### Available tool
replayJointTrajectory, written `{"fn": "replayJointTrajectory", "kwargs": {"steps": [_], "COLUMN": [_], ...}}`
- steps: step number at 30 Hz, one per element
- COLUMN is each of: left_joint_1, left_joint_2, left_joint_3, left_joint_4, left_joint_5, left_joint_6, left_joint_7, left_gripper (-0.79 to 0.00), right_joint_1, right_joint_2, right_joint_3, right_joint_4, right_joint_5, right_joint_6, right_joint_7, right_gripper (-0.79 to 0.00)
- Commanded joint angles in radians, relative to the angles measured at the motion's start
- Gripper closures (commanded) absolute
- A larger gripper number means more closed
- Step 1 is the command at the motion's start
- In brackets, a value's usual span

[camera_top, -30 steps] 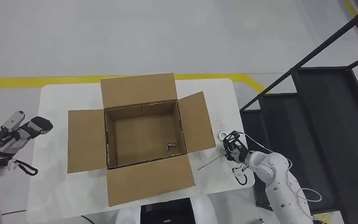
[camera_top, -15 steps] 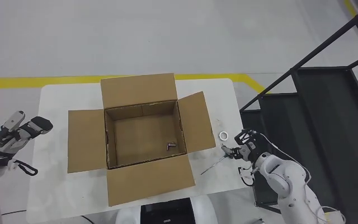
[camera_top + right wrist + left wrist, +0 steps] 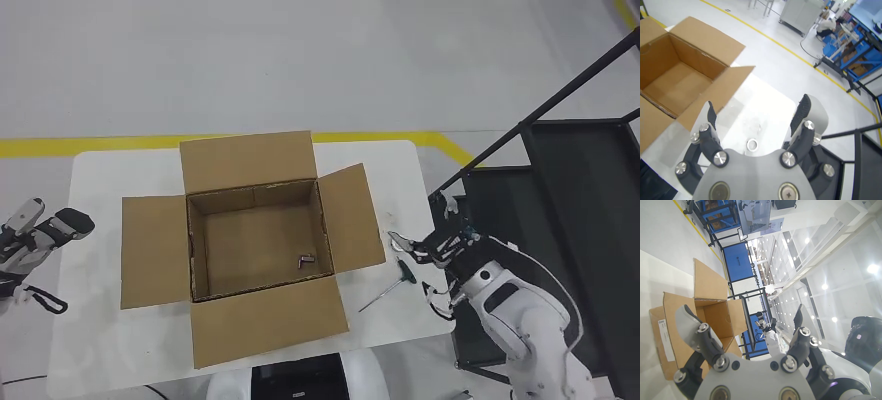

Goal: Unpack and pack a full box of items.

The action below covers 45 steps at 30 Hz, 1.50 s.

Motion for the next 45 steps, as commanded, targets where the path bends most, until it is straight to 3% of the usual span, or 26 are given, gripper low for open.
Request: {"fn": "replayJointTrajectory", "kwargs": {"steps": [1, 5, 11, 18, 23, 26, 45], "left_joint_1": [0.000, 0.000, 0.000, 0.000, 0.000, 0.000, 0.000], "left_joint_2": [0.000, 0.000, 0.000, 0.000, 0.000, 0.000, 0.000], "left_joint_3": [0.000, 0.000, 0.000, 0.000, 0.000, 0.000, 0.000], "left_joint_4": [0.000, 0.000, 0.000, 0.000, 0.000, 0.000, 0.000], "left_joint_5": [0.000, 0.000, 0.000, 0.000, 0.000, 0.000, 0.000], "left_joint_6": [0.000, 0.000, 0.000, 0.000, 0.000, 0.000, 0.000], "left_joint_7": [0.000, 0.000, 0.000, 0.000, 0.000, 0.000, 0.000], "left_gripper": [-0.785, -0.785, -0.785, -0.785, -0.785, -0.785, -0.785], "right_joint_1": [0.066, 0.224, 0.523, 0.851, 0.993, 1.052, 1.052], "right_joint_2": [0.004, 0.004, -0.019, -0.081, -0.126, -0.148, -0.148], "right_joint_3": [-0.054, -0.208, -0.503, -0.787, -0.914, -0.971, -0.971], "right_joint_4": [-0.018, -0.020, 0.131, 0.397, 0.566, 0.655, 0.655], "right_joint_5": [-0.026, -0.048, 0.030, 0.211, 0.296, 0.324, 0.324], "right_joint_6": [-0.051, -0.113, -0.148, -0.025, 0.059, 0.068, 0.068], "right_joint_7": [0.042, 0.165, 0.450, 0.764, 0.851, 0.862, 0.862], "right_gripper": [-0.785, -0.785, -0.785, -0.785, -0.785, -0.785, -0.785]}}
